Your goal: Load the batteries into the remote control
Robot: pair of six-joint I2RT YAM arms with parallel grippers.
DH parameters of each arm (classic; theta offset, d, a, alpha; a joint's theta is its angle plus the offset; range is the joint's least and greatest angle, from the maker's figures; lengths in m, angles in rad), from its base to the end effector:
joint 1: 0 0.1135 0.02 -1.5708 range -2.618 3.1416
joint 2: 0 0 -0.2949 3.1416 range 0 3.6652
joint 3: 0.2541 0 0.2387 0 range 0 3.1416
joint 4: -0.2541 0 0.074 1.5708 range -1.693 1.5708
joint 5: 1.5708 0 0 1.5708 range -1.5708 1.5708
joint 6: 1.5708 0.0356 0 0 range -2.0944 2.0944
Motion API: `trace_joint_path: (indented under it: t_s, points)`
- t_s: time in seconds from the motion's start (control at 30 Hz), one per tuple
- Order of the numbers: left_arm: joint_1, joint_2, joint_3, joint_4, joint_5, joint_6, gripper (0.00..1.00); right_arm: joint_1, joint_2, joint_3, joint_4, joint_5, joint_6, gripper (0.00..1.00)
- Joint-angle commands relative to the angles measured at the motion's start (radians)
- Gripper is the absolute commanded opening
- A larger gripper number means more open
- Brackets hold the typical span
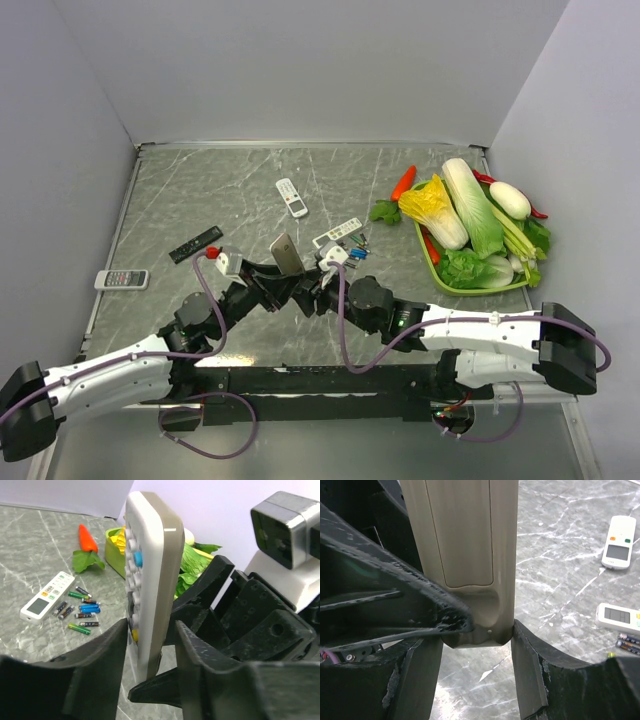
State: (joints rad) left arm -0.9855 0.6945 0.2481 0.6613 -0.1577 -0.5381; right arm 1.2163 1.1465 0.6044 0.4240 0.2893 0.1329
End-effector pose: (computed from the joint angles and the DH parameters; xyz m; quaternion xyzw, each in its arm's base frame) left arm 0.0789 -0.1089 0.2799 0.0789 0.6233 -0.5002 0.5959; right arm 0.0910 0.2167 0.3017 -0.2994 0.6832 0.3263 0.5806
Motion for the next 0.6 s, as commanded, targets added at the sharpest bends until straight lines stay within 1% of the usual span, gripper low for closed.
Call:
trace_joint_path:
  t_s: [0.0,0.13,0.17,0.2,0.27,0.3,0.37,0.4,0.43,0.47,0.5,0.53,0.57]
  points:
    - [-0.012,0.02,-0.021,0.096,-0.023,0.013,0.42,0.022,0.002,0.066,0.044,0.059,0.057,0.0]
    - [-0.019,0.057,-0.038,0.144,-0.032,0.003,0.41,0.034,0.012,0.077,0.039,0.102,0.08,0.0]
    - [-0.022,0.069,-0.041,0.155,-0.039,0.003,0.39,0.037,0.015,0.084,0.039,0.106,0.08,0.0]
    - [-0.022,0.071,-0.043,0.165,-0.043,0.0,0.34,0.045,0.018,0.087,0.036,0.123,0.086,0.0]
    - [-0.024,0.076,-0.052,0.19,-0.049,0.004,0.29,0.049,0.018,0.081,0.044,0.136,0.089,0.0]
    - [-0.024,0.076,-0.052,0.19,-0.051,0.006,0.24,0.049,0.016,0.081,0.048,0.133,0.088,0.0]
    - [-0.024,0.071,-0.047,0.176,-0.051,0.015,0.16,0.054,0.016,0.081,0.041,0.129,0.093,0.0]
    - [-0.024,0.065,-0.046,0.17,-0.052,0.013,0.09,0.052,0.012,0.08,0.041,0.12,0.094,0.0]
    - [-0.024,0.059,-0.046,0.161,-0.052,0.012,0.05,0.052,0.01,0.072,0.047,0.111,0.093,0.0]
    - [-0.024,0.042,-0.046,0.14,-0.055,0.007,0.01,0.052,0.006,0.066,0.051,0.087,0.091,0.02]
    - [-0.024,0.031,-0.05,0.123,-0.06,0.007,0.01,0.052,-0.004,0.064,0.052,0.067,0.091,0.08]
    - [-0.024,0.019,-0.052,0.109,-0.062,0.007,0.01,0.051,-0.011,0.057,0.05,0.045,0.082,0.16]
    - [-0.024,-0.01,-0.052,0.08,-0.063,0.009,0.01,0.049,-0.022,0.057,0.041,0.028,0.058,0.3]
